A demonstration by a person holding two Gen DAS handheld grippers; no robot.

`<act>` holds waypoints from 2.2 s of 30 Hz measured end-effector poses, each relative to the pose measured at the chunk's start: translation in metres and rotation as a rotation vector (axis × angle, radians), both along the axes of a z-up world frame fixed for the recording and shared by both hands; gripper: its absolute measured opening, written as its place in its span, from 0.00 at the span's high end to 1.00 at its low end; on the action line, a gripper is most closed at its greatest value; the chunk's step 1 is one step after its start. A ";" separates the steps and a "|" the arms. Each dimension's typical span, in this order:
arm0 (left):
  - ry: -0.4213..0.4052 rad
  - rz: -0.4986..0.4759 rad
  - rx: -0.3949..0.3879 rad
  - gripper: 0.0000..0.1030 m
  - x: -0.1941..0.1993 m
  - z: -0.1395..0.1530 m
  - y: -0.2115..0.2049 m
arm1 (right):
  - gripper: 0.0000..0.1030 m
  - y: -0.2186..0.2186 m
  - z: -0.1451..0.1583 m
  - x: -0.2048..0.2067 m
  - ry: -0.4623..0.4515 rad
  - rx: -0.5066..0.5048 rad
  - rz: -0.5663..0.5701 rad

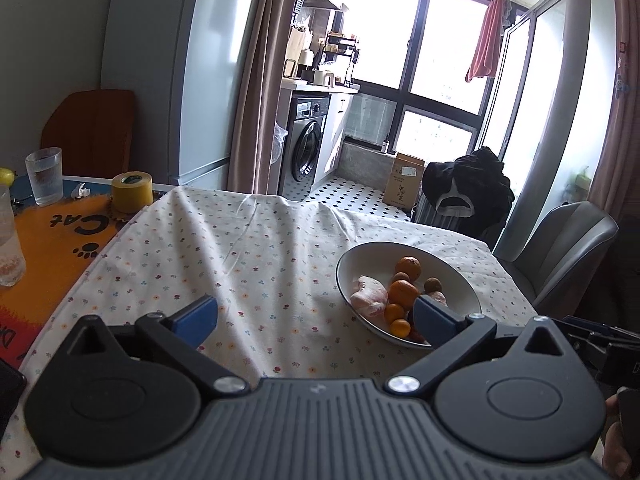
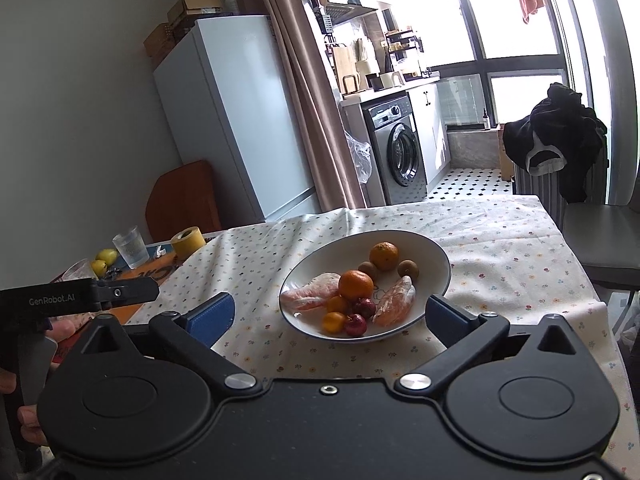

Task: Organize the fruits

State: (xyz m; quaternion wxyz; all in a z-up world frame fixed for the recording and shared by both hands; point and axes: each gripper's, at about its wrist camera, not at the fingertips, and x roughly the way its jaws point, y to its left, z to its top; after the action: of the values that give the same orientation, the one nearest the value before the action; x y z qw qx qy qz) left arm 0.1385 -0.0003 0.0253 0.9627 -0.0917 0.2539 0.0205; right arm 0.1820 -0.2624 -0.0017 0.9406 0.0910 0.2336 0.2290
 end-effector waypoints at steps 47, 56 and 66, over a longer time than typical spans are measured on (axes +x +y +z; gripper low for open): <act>0.029 -0.011 0.061 0.00 -0.100 0.002 0.007 | 0.00 -0.019 0.021 -0.083 0.009 -0.056 0.092; 0.036 -0.004 0.064 0.00 -0.100 0.000 0.007 | 0.00 -0.014 0.019 -0.083 0.014 -0.062 0.105; 0.036 -0.009 0.071 0.00 -0.099 -0.002 0.006 | 0.00 -0.010 0.018 -0.085 0.016 -0.071 0.115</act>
State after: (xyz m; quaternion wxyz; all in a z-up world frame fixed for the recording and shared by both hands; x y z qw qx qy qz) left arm 0.0393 0.0056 0.0231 0.9607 -0.0559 0.2706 0.0266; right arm 0.0973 -0.2727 0.0165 0.9266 0.0460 0.2539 0.2735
